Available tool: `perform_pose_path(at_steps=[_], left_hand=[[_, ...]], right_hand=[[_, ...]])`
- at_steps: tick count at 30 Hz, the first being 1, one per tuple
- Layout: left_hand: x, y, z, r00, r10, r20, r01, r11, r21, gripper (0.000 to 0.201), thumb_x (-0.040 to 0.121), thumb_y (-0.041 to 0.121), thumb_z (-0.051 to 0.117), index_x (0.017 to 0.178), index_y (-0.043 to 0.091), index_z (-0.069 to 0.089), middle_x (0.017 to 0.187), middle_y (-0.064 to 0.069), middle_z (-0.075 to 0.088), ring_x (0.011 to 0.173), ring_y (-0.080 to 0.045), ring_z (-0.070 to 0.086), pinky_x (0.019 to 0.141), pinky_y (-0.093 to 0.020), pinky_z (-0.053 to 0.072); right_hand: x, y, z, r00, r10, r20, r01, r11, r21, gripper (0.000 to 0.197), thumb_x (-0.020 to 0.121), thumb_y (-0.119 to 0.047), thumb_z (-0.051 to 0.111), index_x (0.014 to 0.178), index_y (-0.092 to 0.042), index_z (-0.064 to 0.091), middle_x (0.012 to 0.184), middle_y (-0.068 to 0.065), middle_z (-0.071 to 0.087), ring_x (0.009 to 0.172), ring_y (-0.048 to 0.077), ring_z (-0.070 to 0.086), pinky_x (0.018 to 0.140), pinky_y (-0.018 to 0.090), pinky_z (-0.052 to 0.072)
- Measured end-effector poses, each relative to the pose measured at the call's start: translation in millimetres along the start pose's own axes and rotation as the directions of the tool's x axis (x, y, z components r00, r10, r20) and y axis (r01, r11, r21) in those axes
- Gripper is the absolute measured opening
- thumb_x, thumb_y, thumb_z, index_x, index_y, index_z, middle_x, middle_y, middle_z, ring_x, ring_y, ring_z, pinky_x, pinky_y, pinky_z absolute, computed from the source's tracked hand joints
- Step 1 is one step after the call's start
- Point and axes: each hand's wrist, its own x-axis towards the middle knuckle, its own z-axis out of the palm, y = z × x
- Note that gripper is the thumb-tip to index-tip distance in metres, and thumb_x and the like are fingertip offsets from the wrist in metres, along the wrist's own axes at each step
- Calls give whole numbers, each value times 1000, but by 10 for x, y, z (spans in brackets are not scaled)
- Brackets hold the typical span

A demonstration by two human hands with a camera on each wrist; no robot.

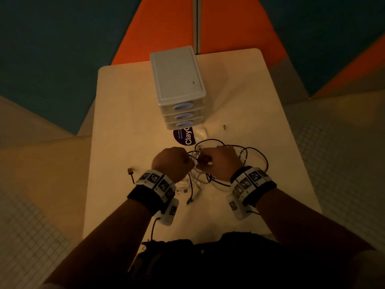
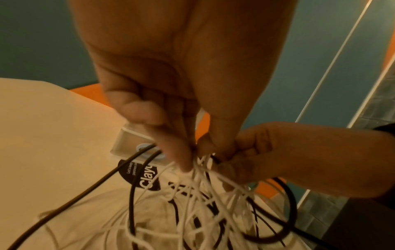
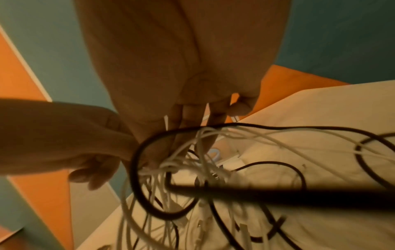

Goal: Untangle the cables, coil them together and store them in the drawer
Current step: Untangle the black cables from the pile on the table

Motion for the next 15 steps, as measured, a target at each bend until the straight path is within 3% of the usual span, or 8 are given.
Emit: perform_pose_path(at_steps=[5,9,12,15], left_hand=[[11,-110,-1,995,-37,-98,29,996,-84,21,89,48,60,88,28,56,78,8,56,76,-18,53,66,-30,40],[-3,-223,-51,987,-41,-155,8,977,-211,32,89,64,54,100,35,53,86,16,65,77,-10,62,67,-29,45],[-98,-94,-17,988,56,-147,-89,970,-227,52,74,84,55,104,42,49,87,22,60,77,2,58,66,-27,45],[-99,-60,64,981,129,-148,-158,965,-208,39,82,71,60,105,41,52,86,23,62,78,-4,63,69,-28,49]], right_hand=[[-94,149,-53,997,57,-61,-50,993,106,13,86,-42,73,95,-32,71,83,-9,74,83,17,69,94,47,50],[-134,189,-77,989,6,-146,14,991,132,30,86,-37,69,115,-44,70,73,-15,68,75,10,66,88,44,54],[-120,95,-102,979,-84,-183,100,992,82,33,86,-51,58,116,-46,72,65,-18,58,74,12,64,82,42,54],[-83,27,-99,979,-110,-169,116,993,26,27,88,-50,61,111,-42,75,64,-15,59,79,19,67,87,43,50]])
